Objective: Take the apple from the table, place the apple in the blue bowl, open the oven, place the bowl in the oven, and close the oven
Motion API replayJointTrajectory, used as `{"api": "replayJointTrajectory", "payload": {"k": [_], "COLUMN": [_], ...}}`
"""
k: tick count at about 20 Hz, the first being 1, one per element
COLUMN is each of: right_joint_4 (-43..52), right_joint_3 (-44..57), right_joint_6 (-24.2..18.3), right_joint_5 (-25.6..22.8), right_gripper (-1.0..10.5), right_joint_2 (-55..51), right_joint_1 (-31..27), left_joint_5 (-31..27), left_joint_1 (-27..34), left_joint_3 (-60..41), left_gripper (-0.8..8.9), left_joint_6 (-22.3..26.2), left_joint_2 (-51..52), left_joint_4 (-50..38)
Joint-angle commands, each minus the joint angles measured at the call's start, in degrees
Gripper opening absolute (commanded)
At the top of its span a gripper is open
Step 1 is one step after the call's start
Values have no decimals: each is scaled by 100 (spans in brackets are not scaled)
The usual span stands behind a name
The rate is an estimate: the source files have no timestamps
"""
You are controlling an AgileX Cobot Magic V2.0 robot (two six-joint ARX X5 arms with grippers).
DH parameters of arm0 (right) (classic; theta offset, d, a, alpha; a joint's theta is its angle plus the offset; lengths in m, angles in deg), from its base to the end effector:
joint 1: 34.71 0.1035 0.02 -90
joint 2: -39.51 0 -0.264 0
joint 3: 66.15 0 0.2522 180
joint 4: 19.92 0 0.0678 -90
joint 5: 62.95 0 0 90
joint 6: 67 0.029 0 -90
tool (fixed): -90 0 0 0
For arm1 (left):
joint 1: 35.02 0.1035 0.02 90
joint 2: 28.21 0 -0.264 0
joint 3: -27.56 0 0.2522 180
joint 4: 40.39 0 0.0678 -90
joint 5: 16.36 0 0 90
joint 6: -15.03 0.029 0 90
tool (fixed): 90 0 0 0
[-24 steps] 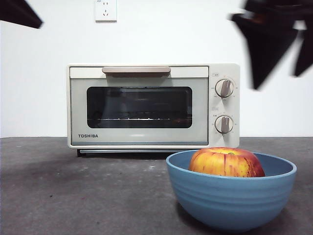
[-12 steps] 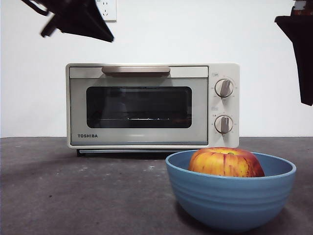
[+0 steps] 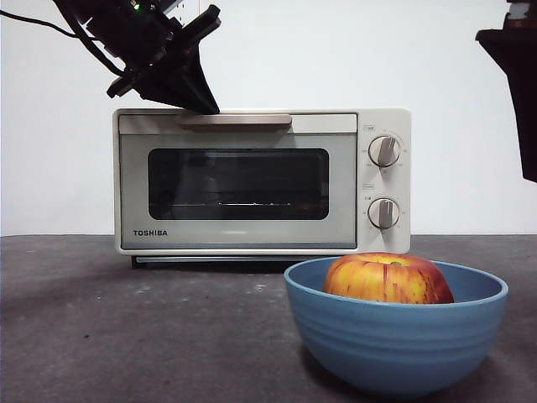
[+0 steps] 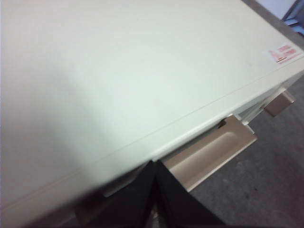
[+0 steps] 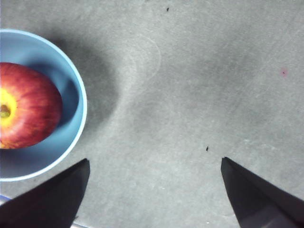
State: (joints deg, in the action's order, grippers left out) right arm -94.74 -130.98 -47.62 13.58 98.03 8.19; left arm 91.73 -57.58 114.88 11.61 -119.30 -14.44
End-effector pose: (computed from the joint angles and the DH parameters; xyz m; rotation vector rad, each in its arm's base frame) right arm 0.1277 0.1094 0.2670 -0.2703 1.1115 0.2616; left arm 0.3285 -0.1462 0.3036 -0.0352 0.5496 -0.6772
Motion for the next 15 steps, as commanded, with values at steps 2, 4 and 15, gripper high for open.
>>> {"api": "replayJointTrajectory", "payload": {"k": [2, 4, 15], "right_joint_4": [44, 42, 59], "right_joint_3": [-24, -26, -26], "right_joint_6": [66, 68, 85], "right_joint_5": [2, 0, -31], "right_gripper": [440, 440, 440], "right_joint_2": [44, 44, -127], "right_joint_1": [37, 37, 35], "left_joint_5": [-39, -39, -31], "left_joint_1": [-39, -68, -855], "left_joint_3": [140, 140, 140], "left_gripper": [7, 7, 7], "left_joint_6": [177, 254, 409], "left_joint_2": [-111, -160, -376], "left_joint_4": [13, 210, 2138]}}
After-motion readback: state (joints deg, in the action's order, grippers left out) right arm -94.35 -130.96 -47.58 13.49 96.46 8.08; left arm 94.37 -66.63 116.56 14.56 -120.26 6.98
